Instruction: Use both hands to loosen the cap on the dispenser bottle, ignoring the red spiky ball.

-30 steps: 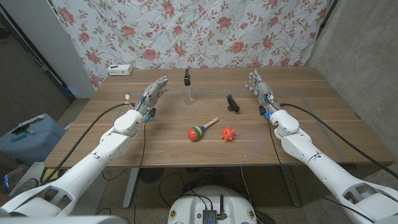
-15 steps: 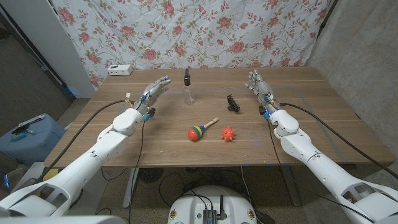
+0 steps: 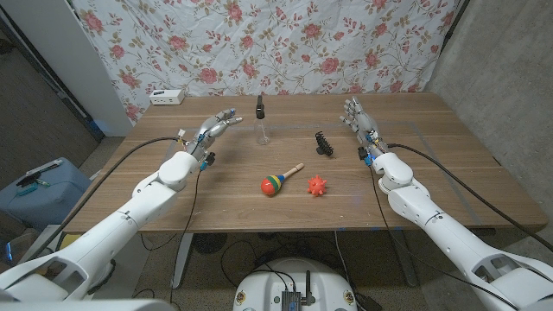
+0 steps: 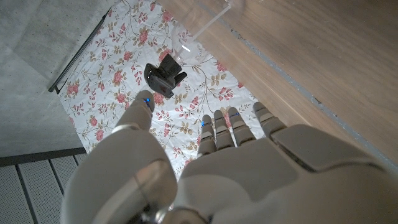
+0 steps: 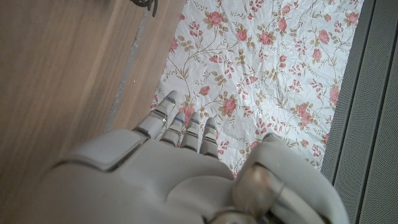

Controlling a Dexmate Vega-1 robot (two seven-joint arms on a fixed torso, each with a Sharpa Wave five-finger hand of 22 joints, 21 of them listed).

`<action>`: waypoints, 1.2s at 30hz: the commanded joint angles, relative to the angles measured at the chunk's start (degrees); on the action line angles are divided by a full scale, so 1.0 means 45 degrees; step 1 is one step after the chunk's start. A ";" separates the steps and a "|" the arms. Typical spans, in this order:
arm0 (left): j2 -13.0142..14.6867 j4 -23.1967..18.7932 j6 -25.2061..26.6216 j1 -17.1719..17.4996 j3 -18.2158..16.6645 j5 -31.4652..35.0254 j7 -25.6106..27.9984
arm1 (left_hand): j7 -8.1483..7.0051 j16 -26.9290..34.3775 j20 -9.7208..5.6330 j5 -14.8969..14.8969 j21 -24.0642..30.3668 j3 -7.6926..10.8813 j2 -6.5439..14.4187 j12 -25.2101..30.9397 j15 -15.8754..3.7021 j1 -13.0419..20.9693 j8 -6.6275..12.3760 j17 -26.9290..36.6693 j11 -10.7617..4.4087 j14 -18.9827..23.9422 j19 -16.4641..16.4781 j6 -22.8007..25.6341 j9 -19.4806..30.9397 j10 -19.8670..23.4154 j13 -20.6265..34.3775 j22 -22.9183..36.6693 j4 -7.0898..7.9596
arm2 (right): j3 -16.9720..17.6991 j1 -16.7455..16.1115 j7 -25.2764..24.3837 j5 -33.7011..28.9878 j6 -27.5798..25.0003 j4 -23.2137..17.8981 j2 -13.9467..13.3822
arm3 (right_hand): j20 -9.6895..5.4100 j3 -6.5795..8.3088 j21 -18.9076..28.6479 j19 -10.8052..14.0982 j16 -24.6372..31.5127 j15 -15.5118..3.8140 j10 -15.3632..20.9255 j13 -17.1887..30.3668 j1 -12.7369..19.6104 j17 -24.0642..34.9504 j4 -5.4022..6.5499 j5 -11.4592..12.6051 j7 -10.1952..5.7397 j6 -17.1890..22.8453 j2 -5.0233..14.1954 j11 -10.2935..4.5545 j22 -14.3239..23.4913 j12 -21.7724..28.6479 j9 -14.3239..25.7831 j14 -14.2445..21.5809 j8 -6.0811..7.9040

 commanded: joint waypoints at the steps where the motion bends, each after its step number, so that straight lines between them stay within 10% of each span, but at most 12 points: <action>1: -0.0045 -0.0342 0.0466 0.0037 0.0339 0.1861 0.1566 | -0.0086 0.0118 0.0013 0.0118 0.0005 -0.0073 -0.0149 0.0086 -0.0333 0.0364 0.0079 0.0015 -0.0081 0.0250 -0.0230 0.0239 0.0025 0.0208 0.0006 0.0032 0.0029 | -0.0051 0.0077 -0.0127 -0.0121 -0.0030 0.0075 0.0073 | -0.0611 -0.0005 0.0052 -0.0020 0.0066 -0.0424 0.0111 0.0024 0.0098 -0.0009 -0.0054 0.0076 0.0015 0.0149 0.0035 0.0022 0.0050 -0.0083 0.0019 0.0121 0.0098; 12: -0.0375 0.0207 0.0239 -0.0261 0.0822 0.3050 0.2196 | 0.0018 0.0032 -0.0015 0.0440 -0.0090 -0.0262 -0.0769 -0.0105 -0.0366 0.1531 -0.0173 0.0014 -0.0209 0.0407 -0.1428 -0.0228 0.0038 0.0094 0.0015 0.0023 0.0053 | -0.0054 0.0200 -0.0039 -0.0130 0.0022 0.0267 0.0079 | -0.0561 0.0020 0.0051 -0.0079 0.0065 -0.0406 0.0148 0.0022 0.0122 -0.0031 -0.0089 0.0074 -0.0039 0.0161 0.0048 0.0010 0.0051 -0.0111 0.0016 0.0135 0.0080; 36: -0.1972 0.2651 -0.1447 -0.0885 0.1361 0.3576 0.3655 | 0.0109 0.0061 -0.0787 0.0653 0.0086 -0.0188 -0.0751 -0.0224 -0.0594 0.3174 -0.0296 0.0006 -0.0303 0.0891 -0.1609 -0.0871 0.0068 -0.0120 0.0036 0.0010 0.0078 | -0.0021 0.0244 0.0276 0.0058 0.0379 0.0658 0.0197 | -0.0488 0.0057 0.0061 -0.0186 0.0067 -0.0385 0.0221 0.0023 0.0141 -0.0062 -0.0141 0.0064 -0.0089 0.0217 0.0061 -0.0023 0.0055 -0.0166 0.0013 0.0165 0.0063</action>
